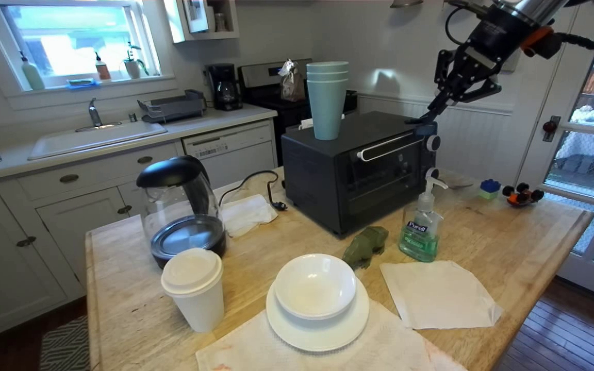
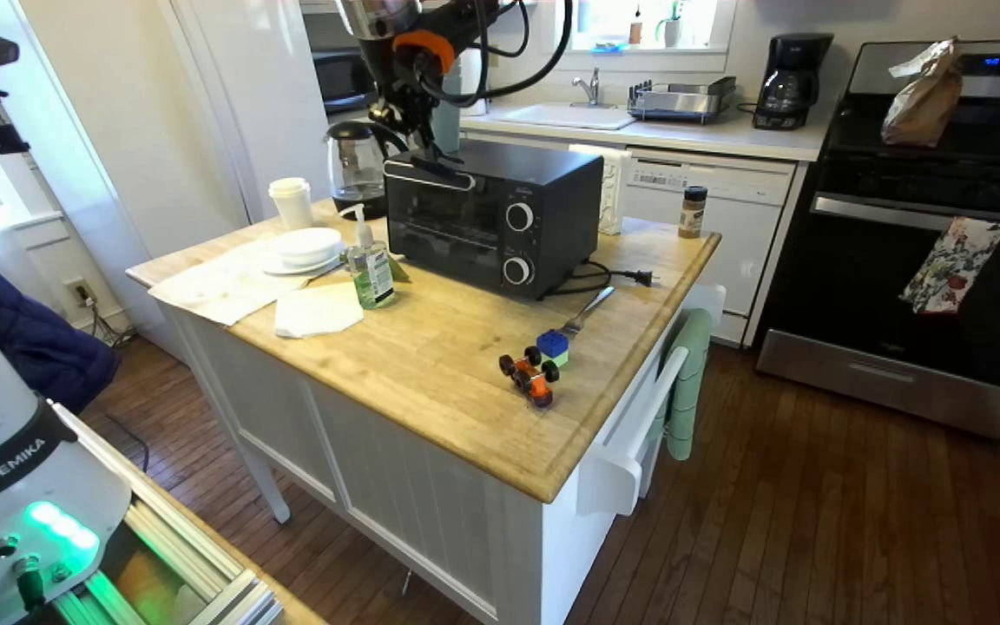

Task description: Clip the clipper onto the oven handle

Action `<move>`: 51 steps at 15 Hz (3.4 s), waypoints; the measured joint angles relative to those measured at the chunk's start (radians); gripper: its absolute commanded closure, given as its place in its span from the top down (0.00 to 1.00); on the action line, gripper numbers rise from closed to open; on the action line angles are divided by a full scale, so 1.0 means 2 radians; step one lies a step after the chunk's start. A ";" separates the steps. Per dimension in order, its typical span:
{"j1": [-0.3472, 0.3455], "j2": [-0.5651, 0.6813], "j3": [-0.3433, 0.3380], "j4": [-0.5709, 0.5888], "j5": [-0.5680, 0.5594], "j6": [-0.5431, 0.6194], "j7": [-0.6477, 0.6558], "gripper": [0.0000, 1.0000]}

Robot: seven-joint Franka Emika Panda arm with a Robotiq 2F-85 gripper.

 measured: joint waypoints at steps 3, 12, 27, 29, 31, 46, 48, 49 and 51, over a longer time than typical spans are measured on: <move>0.026 0.007 -0.024 0.017 0.000 0.011 0.000 0.03; 0.078 0.042 -0.084 0.053 0.000 0.042 0.000 0.03; 0.094 0.066 -0.101 0.063 0.000 0.050 -0.002 0.03; 0.094 0.069 -0.101 0.066 0.000 0.050 -0.004 0.03; 0.094 0.072 -0.101 0.069 0.000 0.049 -0.006 0.03; 0.096 0.084 -0.100 0.076 0.000 0.035 -0.013 0.07; 0.097 0.084 -0.100 0.076 0.000 0.033 -0.013 0.34; 0.098 0.084 -0.100 0.076 0.000 0.032 -0.013 0.38; 0.099 0.084 -0.100 0.076 0.000 0.028 -0.013 0.52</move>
